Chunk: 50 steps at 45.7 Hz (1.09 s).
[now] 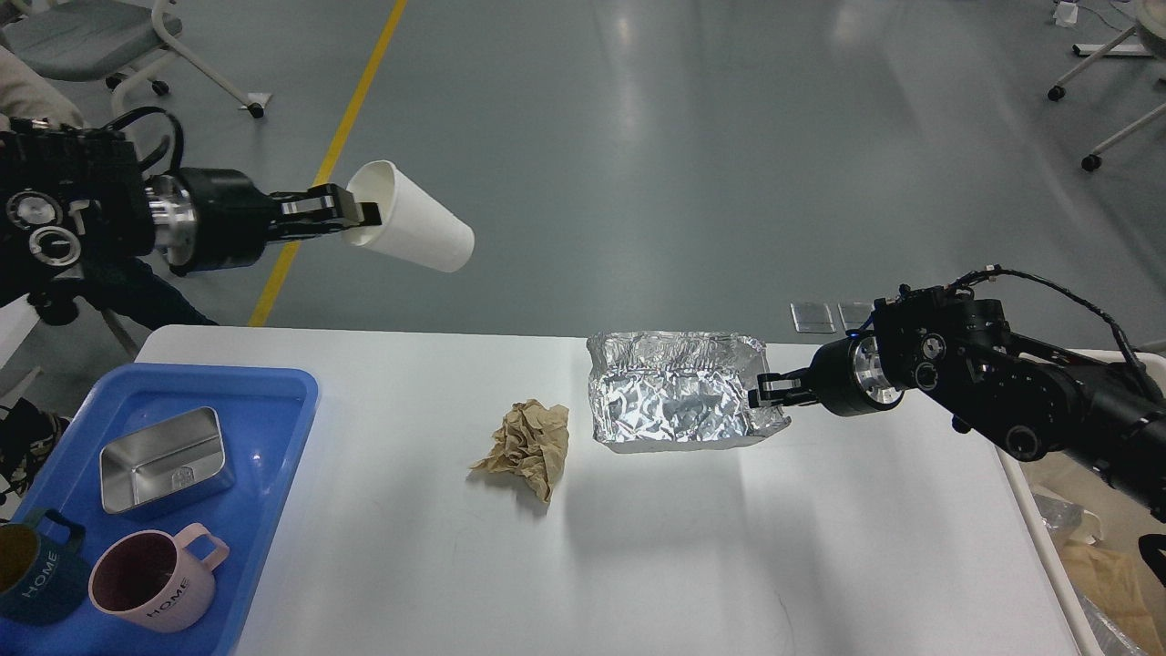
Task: Tidy desktop
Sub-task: 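Carry the paper cup over the foil tray and release it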
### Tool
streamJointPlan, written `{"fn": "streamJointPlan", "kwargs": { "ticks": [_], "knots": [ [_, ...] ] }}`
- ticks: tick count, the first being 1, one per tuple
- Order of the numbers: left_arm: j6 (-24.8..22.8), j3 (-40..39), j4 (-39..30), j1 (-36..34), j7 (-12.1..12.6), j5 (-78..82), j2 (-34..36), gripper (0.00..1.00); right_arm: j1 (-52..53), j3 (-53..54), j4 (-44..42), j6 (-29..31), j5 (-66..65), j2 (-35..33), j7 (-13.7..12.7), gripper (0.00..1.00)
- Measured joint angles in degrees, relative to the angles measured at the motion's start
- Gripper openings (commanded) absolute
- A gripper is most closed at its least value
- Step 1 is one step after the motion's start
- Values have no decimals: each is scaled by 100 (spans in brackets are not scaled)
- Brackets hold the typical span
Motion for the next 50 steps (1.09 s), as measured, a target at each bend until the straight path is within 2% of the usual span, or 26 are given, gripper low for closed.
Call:
{"fn": "streamJointPlan", "kwargs": {
  "ticks": [8,28,50],
  "knots": [
    [45,327,271,-337,7,0,-716,0,0,0,2,-4,1,12,0,0],
    [237,877,935,-674,143,9,-2432,1,15,-11,35,5,106,3,-15,0],
    [241,1204,1545,-735,214,9,-3378,2,301,-28,194,99,167,50,8,0]
  ]
}}
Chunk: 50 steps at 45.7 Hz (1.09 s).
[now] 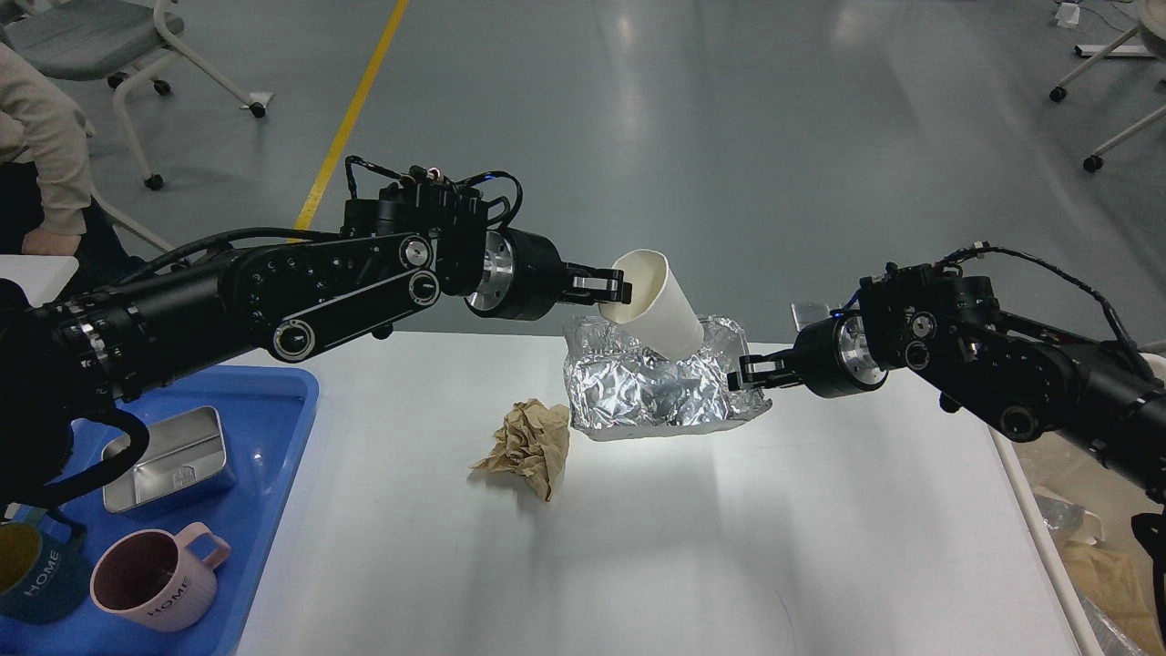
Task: Tidy desktop
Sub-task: 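Carry the paper cup over the foil tray and release it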
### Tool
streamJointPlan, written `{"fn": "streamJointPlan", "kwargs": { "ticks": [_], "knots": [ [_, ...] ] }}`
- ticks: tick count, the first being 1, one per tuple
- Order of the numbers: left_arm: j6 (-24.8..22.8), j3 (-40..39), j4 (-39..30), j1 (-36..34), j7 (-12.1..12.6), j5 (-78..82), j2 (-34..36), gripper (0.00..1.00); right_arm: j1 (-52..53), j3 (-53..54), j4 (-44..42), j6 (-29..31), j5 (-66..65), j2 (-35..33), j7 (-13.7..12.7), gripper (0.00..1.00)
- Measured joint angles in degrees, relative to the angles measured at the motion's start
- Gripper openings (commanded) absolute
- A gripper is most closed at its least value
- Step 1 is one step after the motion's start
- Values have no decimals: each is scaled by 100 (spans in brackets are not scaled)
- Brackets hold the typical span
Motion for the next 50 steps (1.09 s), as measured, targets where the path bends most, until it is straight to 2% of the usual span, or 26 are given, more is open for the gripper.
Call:
{"fn": "streamJointPlan", "kwargs": {
  "ticks": [20,46,50],
  "knots": [
    [56,342,328,33,32,60,-457,3,249,-281,29,21,9,303,-17,0],
    [0,828,375,-119,61,105,-423,5,246,-297,26,3,-17,261,-25,0],
    [0,897,392,-122,61,105,-427,10,246,-294,26,3,-17,262,-26,0]
  ]
}}
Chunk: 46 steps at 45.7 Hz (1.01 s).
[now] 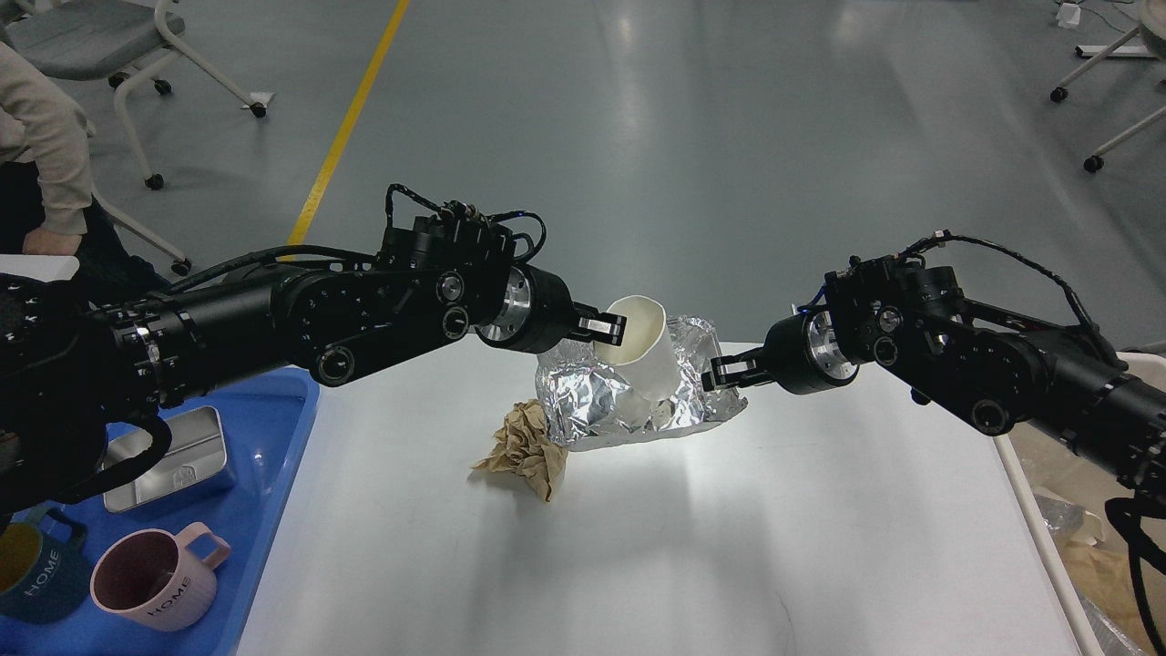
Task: Tidy desktop
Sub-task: 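Carry the paper cup over the foil tray and release it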
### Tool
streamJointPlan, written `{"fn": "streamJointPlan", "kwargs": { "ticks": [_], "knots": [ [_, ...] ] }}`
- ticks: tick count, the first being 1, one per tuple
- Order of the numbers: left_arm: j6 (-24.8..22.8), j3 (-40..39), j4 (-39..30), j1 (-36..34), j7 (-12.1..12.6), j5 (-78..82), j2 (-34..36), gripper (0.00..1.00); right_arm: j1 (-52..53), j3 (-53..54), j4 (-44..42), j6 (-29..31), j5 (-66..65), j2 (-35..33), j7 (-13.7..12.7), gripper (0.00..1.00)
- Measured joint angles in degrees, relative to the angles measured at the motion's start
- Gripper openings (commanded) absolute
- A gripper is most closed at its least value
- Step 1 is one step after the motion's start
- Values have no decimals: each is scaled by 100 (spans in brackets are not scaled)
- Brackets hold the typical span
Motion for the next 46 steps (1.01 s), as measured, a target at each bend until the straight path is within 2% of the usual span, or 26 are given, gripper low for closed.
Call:
{"fn": "streamJointPlan", "kwargs": {
  "ticks": [6,12,18,26,30,35,46],
  "knots": [
    [0,20,118,-1,0,-1,-40,18,0,5,0,0,0,2,0,0],
    [30,-2,299,35,0,-42,-132,22,0,6,0,0,0,7,0,0],
    [58,-53,404,56,0,-86,-238,34,0,7,7,0,7,15,0,0],
    [99,-84,551,91,-7,-126,-432,43,0,7,16,0,8,17,0,0],
    [187,-144,577,110,-8,-136,-493,55,0,7,25,0,9,13,0,0],
    [225,-212,582,119,-8,-138,-512,76,0,7,26,0,9,3,6,0],
    [227,-599,583,120,-8,-214,-484,83,1,6,-3,15,34,7,8,0]
  ]
}}
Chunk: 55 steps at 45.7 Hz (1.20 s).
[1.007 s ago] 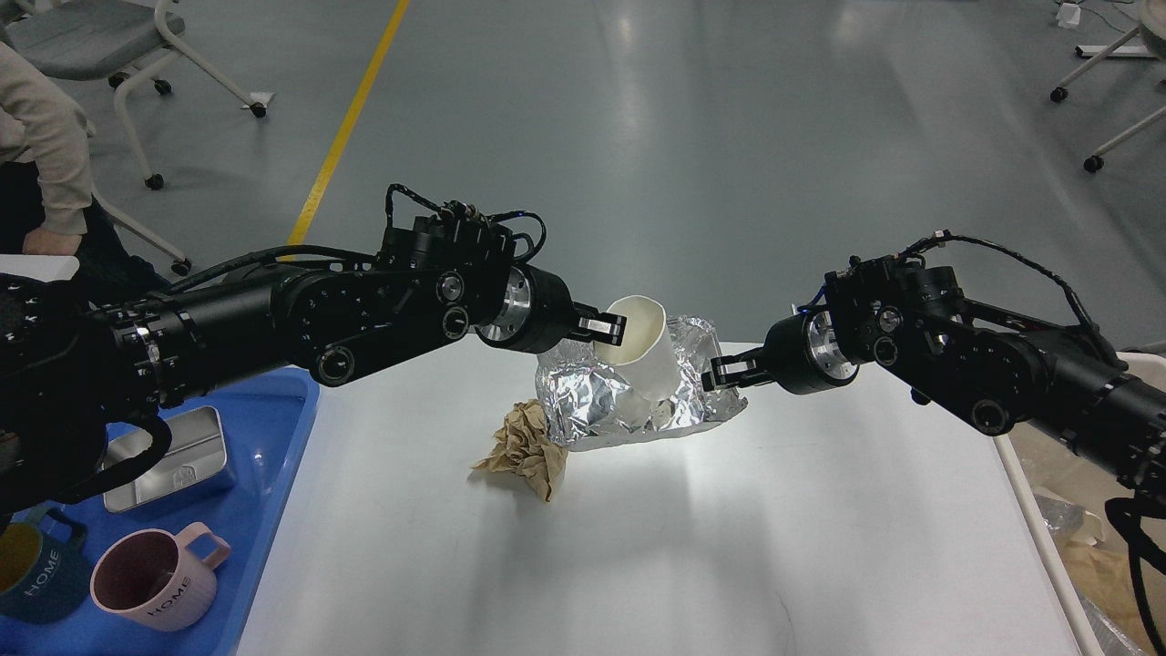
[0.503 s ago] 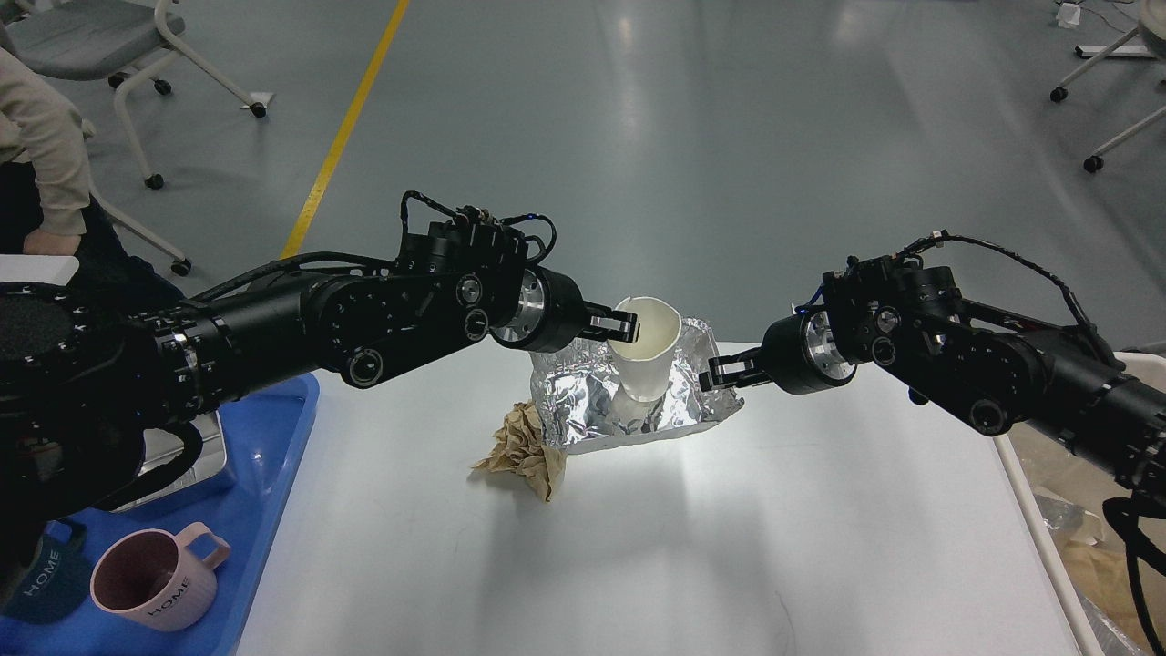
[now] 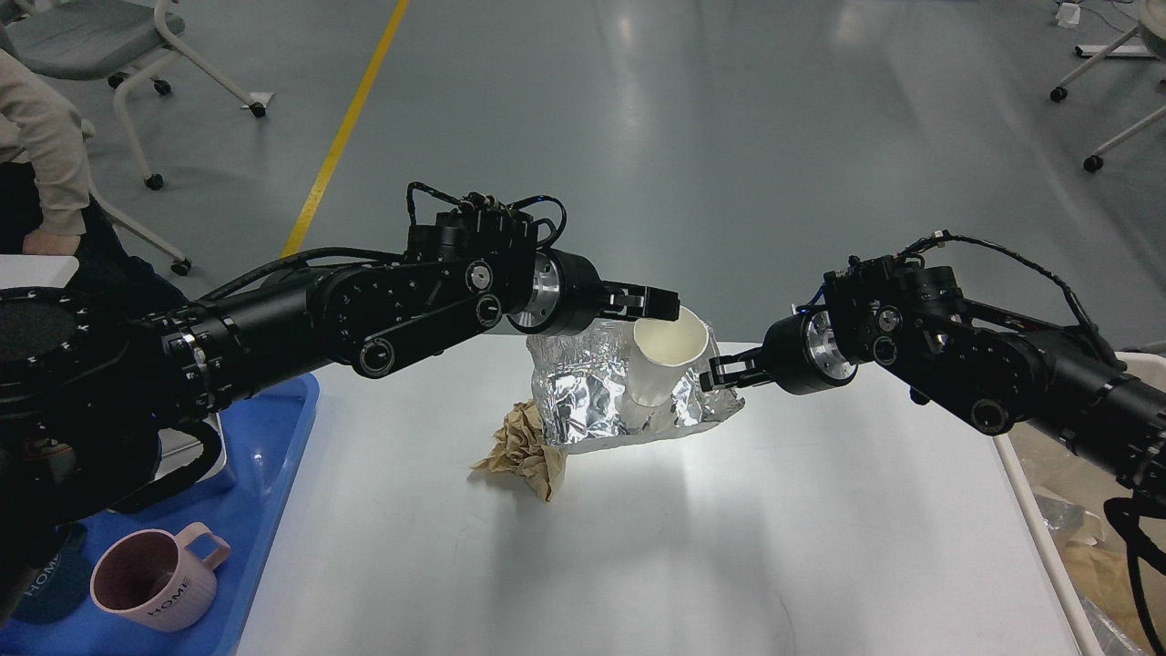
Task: Tidy desktop
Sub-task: 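Carry the paper cup over the foil tray and release it, then withdraw the left gripper and reach toward the crumpled paper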
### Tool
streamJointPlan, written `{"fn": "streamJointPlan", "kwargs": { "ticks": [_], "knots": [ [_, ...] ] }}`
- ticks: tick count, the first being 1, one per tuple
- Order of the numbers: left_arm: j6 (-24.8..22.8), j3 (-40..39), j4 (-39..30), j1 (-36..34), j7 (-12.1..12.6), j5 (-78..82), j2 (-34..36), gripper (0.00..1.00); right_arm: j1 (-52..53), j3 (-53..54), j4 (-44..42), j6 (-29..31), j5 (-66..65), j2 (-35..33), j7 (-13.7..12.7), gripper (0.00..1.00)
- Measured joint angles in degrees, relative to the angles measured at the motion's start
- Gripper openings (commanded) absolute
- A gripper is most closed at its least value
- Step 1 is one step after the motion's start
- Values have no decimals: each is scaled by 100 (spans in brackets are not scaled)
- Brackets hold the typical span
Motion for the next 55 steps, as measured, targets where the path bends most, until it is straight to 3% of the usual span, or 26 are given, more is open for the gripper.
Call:
{"fn": "streamJointPlan", "kwargs": {
  "ticks": [21,33,45,55],
  "knots": [
    [-42,-489,-69,-82,-17,-391,344,87,-85,-26,-49,10,11,-94,-1,0],
    [37,-503,-326,-72,-21,-386,1289,87,-126,-151,-25,3,27,-284,8,0],
    [745,-431,-2202,163,2,-341,3003,87,-139,-156,-22,-7,28,-291,11,0],
    [827,-415,-3652,543,16,-251,4511,86,-147,-164,-22,-7,28,-330,10,0]
  ]
}}
